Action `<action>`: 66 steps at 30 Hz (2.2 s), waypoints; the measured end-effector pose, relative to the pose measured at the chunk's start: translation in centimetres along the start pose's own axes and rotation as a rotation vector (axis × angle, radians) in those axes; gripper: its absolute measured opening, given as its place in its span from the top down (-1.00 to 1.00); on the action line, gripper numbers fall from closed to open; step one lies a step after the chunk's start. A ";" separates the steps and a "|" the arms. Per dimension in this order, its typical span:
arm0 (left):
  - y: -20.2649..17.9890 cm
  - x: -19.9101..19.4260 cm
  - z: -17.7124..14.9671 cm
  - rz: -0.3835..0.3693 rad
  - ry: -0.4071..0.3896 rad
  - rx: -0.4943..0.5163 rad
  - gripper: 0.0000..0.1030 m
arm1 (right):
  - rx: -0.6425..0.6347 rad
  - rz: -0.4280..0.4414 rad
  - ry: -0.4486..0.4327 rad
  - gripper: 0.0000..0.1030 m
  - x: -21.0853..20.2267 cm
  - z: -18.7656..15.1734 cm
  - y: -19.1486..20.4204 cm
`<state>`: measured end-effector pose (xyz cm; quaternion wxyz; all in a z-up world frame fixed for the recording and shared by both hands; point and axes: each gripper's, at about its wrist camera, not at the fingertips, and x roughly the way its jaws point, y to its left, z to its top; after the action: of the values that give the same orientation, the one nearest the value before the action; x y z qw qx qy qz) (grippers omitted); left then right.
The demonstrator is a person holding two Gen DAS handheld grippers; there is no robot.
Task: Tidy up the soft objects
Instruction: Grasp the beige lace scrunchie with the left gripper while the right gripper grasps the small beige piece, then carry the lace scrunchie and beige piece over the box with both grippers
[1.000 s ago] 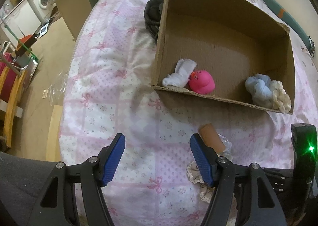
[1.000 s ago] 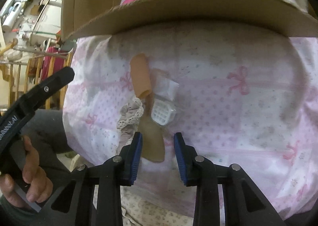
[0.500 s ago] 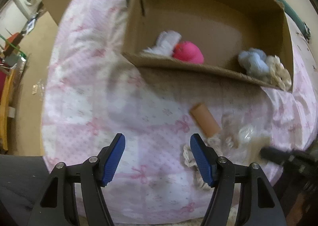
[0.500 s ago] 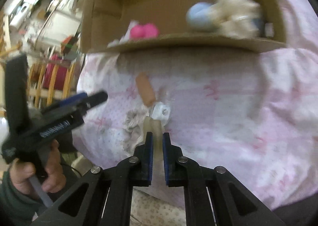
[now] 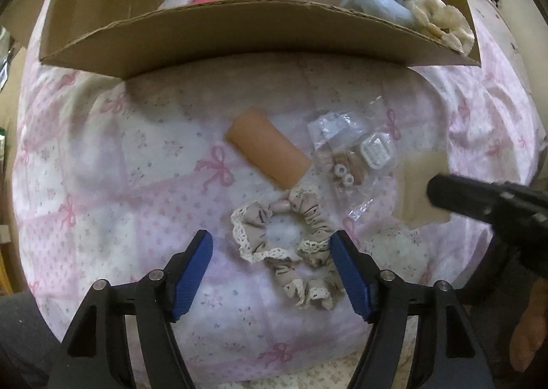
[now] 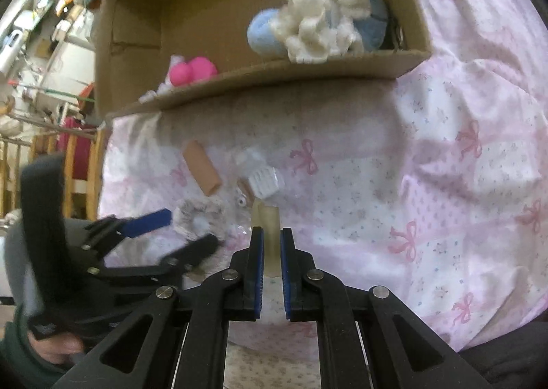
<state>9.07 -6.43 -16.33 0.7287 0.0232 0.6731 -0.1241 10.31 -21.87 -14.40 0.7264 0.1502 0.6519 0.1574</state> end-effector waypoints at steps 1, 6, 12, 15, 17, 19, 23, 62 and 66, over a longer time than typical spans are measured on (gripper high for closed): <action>-0.1 0.2 0.0 0.007 0.002 0.007 -0.33 | 0.004 0.015 -0.018 0.79 -0.6 0.1 -0.3; -1.3 0.5 -0.3 -0.081 0.035 0.046 0.63 | 0.008 0.040 -0.061 0.80 -1.6 0.2 -0.4; 1.0 -0.9 -0.7 -0.108 0.010 -0.038 0.75 | 0.005 0.045 -0.071 0.80 -2.1 0.5 0.0; 2.3 -2.9 -1.0 -0.064 -0.047 -0.094 0.75 | 0.005 0.054 -0.079 0.80 -1.9 0.4 0.3; 3.6 -4.2 -1.1 -0.046 -0.091 -0.140 0.76 | 0.004 0.062 -0.086 0.80 -1.9 0.3 0.5; 4.5 -5.1 -1.2 -0.027 -0.121 -0.173 0.75 | 0.000 0.069 -0.094 0.80 -2.1 0.3 0.7; 6.3 -6.0 -0.9 0.003 -0.149 -0.226 0.75 | -0.020 0.063 -0.095 0.79 -2.1 0.2 1.2; 5.0 -19.0 1.6 0.154 -0.609 -0.197 0.75 | -0.097 0.260 -0.606 0.79 -13.9 -0.1 2.6; 5.5 -19.4 3.1 0.157 -0.619 -0.190 0.75 | -0.057 0.276 -0.608 0.79 -14.8 1.4 1.4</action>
<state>12.03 1.22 2.41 0.9049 -0.0320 0.4243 -0.0053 10.17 -26.96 -0.33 0.8634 0.2568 0.3743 0.2202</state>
